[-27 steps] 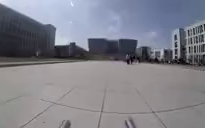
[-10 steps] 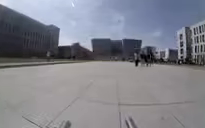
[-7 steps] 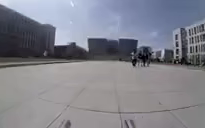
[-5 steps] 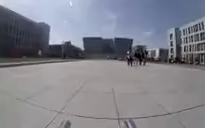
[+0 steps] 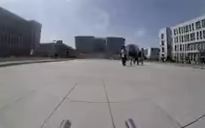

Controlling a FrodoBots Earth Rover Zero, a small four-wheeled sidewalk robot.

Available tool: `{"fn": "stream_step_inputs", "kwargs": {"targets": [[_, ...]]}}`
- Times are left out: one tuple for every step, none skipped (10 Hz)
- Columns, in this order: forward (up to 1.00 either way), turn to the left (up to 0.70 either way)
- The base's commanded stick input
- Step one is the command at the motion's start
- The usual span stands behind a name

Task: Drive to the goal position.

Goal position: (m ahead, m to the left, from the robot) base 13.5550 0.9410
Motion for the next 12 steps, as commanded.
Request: {"fn": "stream_step_inputs", "kwargs": {"targets": [[0.85,0.0],[0.85,0.0],[0.85,0.0],[0.85,0.0],[0.85,0.0],[0.85,-0.16],[0.85,-0.34],[0.85,-0.34],[0.85,-0.34],[0.85,-0.34],[0.85,-0.34],[0.85,-0.34]]}}
